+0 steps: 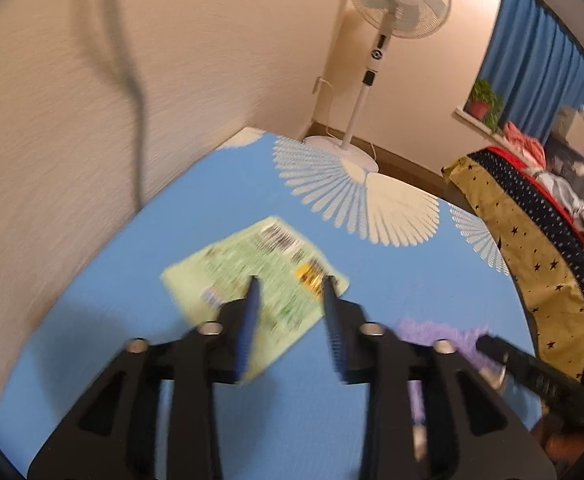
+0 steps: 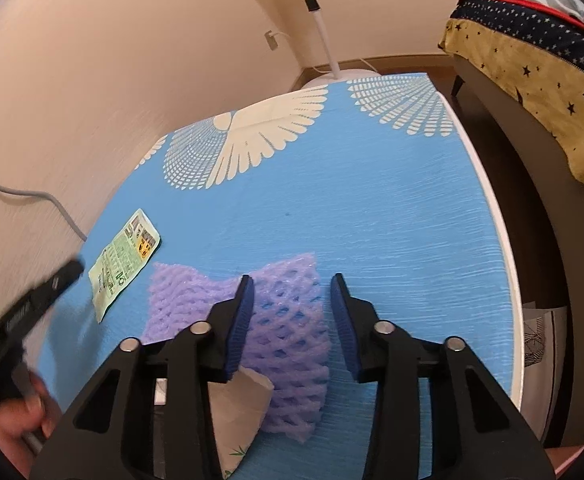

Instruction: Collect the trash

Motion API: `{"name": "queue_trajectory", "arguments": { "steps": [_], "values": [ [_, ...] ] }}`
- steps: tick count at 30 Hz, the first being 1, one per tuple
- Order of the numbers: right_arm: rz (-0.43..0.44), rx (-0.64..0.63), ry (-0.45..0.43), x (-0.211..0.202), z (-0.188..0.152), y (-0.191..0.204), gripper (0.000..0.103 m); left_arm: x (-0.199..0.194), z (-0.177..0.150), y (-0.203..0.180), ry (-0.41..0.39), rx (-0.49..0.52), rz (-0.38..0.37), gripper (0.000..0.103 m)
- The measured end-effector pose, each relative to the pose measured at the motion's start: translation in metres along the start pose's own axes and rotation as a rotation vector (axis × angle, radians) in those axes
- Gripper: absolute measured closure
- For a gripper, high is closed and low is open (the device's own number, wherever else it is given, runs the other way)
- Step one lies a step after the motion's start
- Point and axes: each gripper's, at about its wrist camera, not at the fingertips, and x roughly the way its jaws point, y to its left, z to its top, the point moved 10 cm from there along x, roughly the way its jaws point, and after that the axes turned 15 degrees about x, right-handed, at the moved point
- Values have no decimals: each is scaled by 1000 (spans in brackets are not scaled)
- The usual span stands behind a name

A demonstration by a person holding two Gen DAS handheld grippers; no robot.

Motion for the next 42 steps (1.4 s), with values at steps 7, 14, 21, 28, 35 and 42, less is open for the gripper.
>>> {"name": "queue_trajectory", "arguments": {
  "steps": [7, 14, 21, 28, 35, 42],
  "values": [
    [34, -9, 9, 3, -2, 3, 93, 50, 20, -1, 104, 29, 32, 62],
    [77, 4, -13, -4, 3, 7, 99, 80, 17, -4, 180, -3, 70, 62],
    [106, 18, -62, -19, 13, 9, 99, 87, 15, -5, 242, 25, 157, 67],
    [123, 10, -117, -45, 23, 21, 99, 62, 17, -11, 230, 12, 155, 103],
    [143, -16, -185, -90, 33, 42, 99, 16, 24, -21, 179, 60, 135, 103],
    [152, -7, -275, -141, 44, 46, 99, -10, 28, -7, 117, -7, 35, 103]
  ]
}}
